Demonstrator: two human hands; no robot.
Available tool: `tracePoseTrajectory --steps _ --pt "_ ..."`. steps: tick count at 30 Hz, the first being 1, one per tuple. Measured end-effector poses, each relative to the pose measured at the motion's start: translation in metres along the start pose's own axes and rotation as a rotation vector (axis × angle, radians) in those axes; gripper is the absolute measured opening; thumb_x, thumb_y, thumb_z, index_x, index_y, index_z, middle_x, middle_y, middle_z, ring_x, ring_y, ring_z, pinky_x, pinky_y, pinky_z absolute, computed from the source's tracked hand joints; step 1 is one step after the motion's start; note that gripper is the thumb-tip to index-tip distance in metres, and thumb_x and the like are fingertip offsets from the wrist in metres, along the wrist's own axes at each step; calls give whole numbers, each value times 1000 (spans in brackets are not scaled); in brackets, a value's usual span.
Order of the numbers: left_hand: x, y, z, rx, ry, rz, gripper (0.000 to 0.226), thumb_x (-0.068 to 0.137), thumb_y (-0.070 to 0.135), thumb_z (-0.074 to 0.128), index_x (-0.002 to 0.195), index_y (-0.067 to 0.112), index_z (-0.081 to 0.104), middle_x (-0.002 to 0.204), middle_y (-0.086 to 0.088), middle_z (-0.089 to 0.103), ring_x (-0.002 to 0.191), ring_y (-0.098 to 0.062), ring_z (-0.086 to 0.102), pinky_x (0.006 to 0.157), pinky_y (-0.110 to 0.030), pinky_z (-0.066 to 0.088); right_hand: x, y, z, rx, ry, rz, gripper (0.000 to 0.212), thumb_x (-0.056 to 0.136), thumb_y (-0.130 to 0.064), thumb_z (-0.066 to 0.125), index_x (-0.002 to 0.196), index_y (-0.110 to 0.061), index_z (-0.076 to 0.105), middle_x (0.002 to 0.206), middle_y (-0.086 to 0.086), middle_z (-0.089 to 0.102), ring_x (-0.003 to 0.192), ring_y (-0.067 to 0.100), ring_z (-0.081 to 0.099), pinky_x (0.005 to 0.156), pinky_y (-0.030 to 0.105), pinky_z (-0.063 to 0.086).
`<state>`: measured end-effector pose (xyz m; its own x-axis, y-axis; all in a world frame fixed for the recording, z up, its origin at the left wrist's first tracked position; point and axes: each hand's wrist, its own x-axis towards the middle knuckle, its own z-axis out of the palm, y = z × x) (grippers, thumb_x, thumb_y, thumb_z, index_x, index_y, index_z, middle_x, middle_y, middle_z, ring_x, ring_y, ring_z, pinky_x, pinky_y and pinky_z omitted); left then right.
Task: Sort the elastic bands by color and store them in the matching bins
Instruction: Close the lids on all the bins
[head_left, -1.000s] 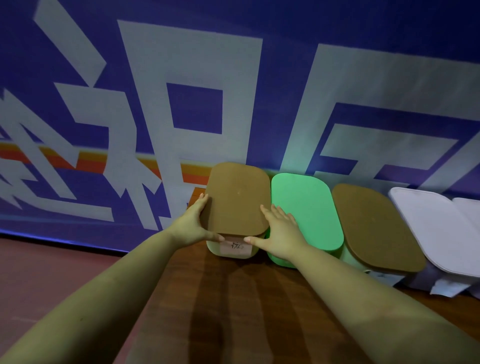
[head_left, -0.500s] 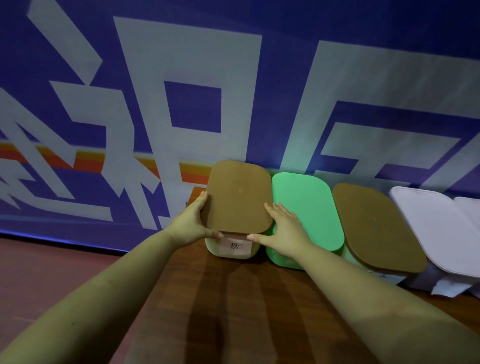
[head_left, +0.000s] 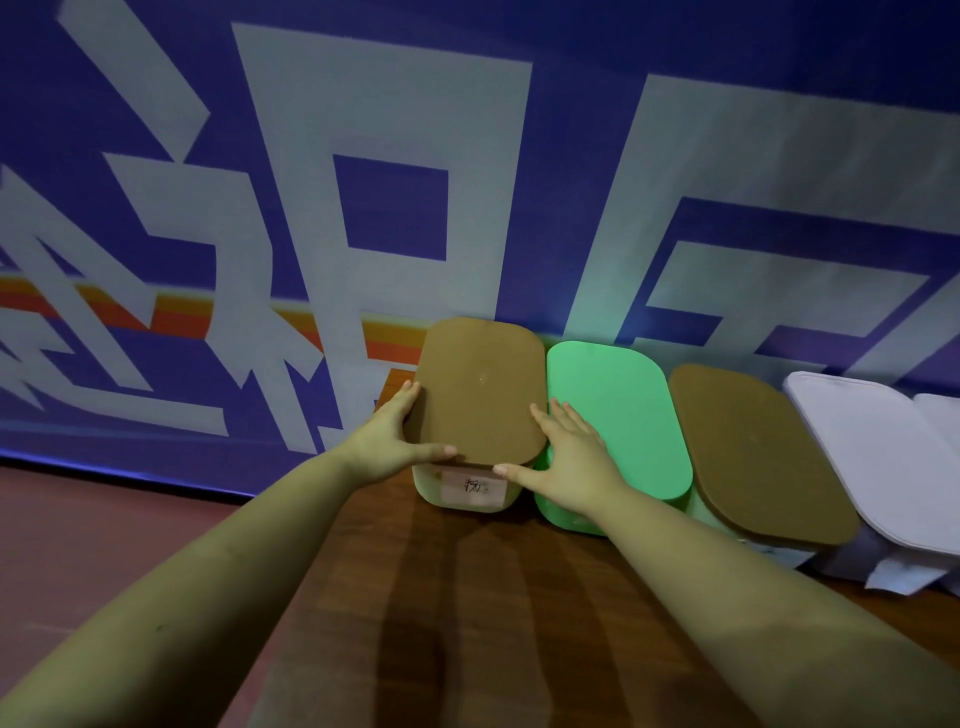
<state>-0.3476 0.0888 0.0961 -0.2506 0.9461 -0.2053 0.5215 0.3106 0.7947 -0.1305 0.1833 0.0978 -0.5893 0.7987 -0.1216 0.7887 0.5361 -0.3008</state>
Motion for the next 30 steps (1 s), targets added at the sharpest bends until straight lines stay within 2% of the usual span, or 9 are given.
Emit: tracePoseTrajectory --steps 5,10,18,27,30 --pt "17 7 -8 146 -21 11 105 78 58 62 152 21 -2 160 2 -7 146 -20 8 118 -41 18 16 -6 -13 -29 4 -6 96 80 -77 39 152 -23 7 160 1 -7 147 20 -1 119 41 10" --pt "53 26 -17 372 -21 7 101 83 62 53 151 18 -8 159 -3 -12 147 -23 4 117 -40 13 59 -13 -27 -145 -23 21 85 89 -70 28 152 -18 6 160 5 -5 148 22 -2 117 43 8" --pt "95 32 -4 594 5 11 98 84 70 41 151 13 -4 158 -9 -13 146 -24 -9 118 -37 2 97 -4 -23 -214 -122 51 88 89 -71 23 152 -13 -1 160 6 -7 148 20 -3 119 40 2" --pt "100 21 8 660 2 0 98 86 71 34 150 10 -6 158 -9 -14 145 -23 -15 117 -35 -4 101 5 -11 -233 -102 16 89 89 -71 21 152 -12 -1 160 5 -4 147 18 -4 119 40 -4" --pt "95 24 4 579 20 6 99 83 74 34 151 13 -6 158 -7 -15 145 -21 -16 117 -35 -5 96 3 -15 -185 -82 12 90 88 -72 22 152 -14 -1 160 5 -5 147 18 -4 118 40 -4"
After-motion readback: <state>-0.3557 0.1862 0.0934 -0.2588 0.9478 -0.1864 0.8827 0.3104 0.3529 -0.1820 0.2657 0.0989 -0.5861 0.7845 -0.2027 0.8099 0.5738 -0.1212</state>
